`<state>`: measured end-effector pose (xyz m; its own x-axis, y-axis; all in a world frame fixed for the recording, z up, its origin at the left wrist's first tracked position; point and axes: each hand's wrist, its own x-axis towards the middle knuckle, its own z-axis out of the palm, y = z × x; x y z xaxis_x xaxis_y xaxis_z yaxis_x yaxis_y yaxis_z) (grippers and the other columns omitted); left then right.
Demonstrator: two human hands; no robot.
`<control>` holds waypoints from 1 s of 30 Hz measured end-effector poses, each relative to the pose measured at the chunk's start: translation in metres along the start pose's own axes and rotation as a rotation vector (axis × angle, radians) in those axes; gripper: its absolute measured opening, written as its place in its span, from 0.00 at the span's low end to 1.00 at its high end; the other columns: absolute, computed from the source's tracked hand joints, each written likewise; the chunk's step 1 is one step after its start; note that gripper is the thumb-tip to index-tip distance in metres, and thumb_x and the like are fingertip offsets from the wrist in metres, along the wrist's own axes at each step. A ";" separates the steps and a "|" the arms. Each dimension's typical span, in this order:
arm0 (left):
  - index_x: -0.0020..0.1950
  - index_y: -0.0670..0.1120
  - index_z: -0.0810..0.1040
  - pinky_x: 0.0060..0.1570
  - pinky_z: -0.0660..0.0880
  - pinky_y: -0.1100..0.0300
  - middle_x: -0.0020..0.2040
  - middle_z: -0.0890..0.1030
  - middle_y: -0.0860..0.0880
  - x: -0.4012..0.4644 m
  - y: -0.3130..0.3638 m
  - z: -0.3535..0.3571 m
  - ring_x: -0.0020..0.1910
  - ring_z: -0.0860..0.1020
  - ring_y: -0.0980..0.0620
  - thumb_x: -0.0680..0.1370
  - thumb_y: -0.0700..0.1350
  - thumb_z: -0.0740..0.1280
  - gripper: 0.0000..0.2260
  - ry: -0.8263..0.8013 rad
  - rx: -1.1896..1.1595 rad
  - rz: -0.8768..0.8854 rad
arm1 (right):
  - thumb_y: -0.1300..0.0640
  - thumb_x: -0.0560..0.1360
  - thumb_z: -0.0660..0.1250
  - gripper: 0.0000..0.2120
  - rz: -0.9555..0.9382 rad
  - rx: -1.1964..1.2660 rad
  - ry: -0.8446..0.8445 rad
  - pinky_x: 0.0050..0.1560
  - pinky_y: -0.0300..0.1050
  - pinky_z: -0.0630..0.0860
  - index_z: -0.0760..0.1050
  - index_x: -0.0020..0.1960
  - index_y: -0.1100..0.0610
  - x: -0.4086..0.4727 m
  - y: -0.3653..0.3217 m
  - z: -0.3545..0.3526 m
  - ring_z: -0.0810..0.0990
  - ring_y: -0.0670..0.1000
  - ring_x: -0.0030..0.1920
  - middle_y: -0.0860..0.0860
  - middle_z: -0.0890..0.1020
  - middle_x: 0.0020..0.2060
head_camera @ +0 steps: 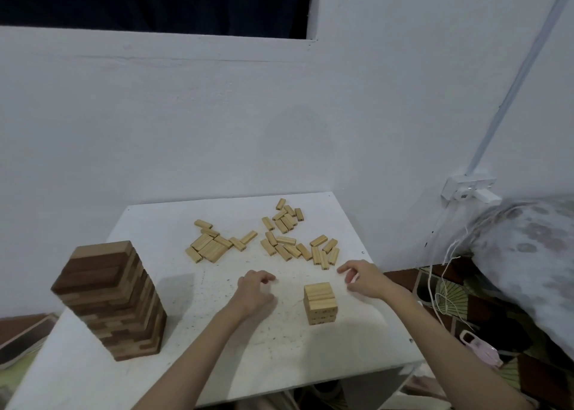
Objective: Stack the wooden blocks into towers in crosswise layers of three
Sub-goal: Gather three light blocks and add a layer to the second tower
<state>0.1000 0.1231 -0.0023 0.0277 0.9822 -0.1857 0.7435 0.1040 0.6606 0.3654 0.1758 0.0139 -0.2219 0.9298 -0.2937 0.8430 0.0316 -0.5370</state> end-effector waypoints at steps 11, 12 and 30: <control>0.57 0.40 0.78 0.55 0.69 0.61 0.57 0.76 0.43 0.005 -0.053 -0.039 0.57 0.73 0.47 0.77 0.35 0.61 0.10 0.557 -0.112 -0.146 | 0.64 0.79 0.56 0.13 -0.250 0.063 0.143 0.39 0.37 0.71 0.77 0.57 0.58 0.048 -0.135 0.047 0.74 0.45 0.38 0.54 0.77 0.56; 0.57 0.41 0.77 0.56 0.69 0.59 0.58 0.75 0.44 0.005 -0.061 -0.041 0.58 0.72 0.47 0.78 0.35 0.61 0.11 0.590 -0.105 -0.189 | 0.64 0.79 0.56 0.14 -0.242 0.050 0.113 0.40 0.39 0.73 0.77 0.58 0.58 0.054 -0.145 0.059 0.74 0.46 0.38 0.54 0.77 0.55; 0.73 0.51 0.63 0.69 0.52 0.58 0.74 0.63 0.54 0.054 -0.100 -0.032 0.75 0.54 0.54 0.82 0.46 0.54 0.19 0.580 0.232 -0.242 | 0.66 0.78 0.56 0.23 -0.448 -0.180 0.210 0.70 0.44 0.61 0.66 0.71 0.55 0.110 -0.205 0.158 0.64 0.52 0.70 0.50 0.67 0.71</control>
<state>0.0058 0.1708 -0.0556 -0.4734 0.8670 0.1552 0.8099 0.3592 0.4637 0.0907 0.2140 -0.0337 -0.4929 0.8633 0.1081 0.7628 0.4886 -0.4236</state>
